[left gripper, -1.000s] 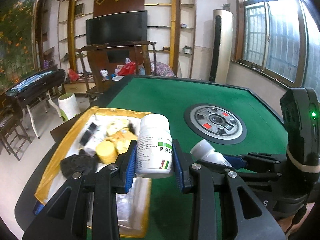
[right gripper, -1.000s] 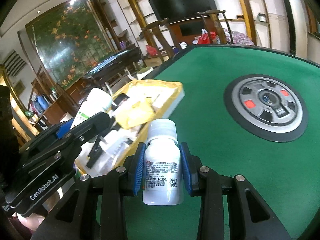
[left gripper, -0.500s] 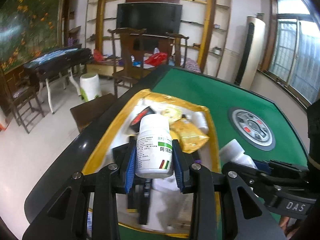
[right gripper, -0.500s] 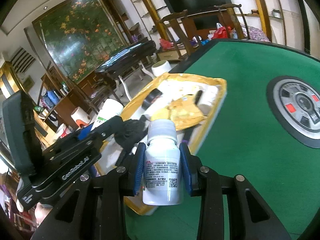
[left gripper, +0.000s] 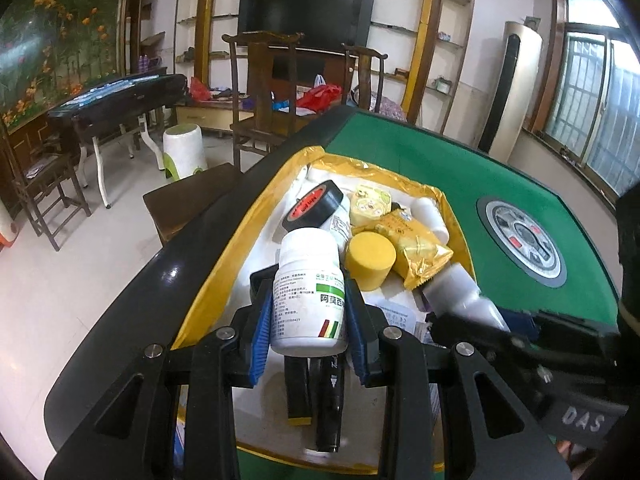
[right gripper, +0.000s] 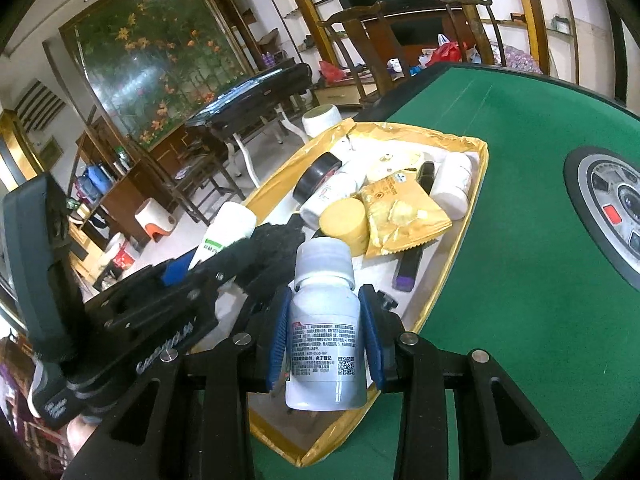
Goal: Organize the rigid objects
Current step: 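Open both grippers to release the pill bottles into the box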
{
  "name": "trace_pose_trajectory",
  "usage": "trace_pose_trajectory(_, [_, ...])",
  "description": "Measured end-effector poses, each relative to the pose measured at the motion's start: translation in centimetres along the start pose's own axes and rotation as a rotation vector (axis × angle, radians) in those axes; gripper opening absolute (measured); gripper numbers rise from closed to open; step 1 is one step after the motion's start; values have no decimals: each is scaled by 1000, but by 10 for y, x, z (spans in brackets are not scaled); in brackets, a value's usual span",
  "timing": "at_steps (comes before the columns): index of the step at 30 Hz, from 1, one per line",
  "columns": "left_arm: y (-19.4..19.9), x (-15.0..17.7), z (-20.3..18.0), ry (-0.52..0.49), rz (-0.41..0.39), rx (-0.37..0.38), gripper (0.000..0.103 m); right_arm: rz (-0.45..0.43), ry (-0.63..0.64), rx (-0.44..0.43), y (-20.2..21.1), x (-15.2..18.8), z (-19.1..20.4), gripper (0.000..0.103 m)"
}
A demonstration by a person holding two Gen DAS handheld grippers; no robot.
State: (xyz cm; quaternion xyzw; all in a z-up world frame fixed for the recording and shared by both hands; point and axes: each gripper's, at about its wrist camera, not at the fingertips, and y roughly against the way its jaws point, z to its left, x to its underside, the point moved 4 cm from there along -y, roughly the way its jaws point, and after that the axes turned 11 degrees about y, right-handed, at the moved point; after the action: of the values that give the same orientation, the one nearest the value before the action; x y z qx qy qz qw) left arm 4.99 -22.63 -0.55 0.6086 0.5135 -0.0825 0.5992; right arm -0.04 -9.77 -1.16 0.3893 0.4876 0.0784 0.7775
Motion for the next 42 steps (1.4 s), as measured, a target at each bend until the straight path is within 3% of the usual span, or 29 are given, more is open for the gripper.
trace_pose_trajectory(24, [7,16,-19,-95,-51,-56,31,-2,-19,39,-16,-5,-14,30])
trace_pose_trajectory(42, [9,18,-21,-96,-45,-48,31,-3,10,49,-19,-9,-8,30])
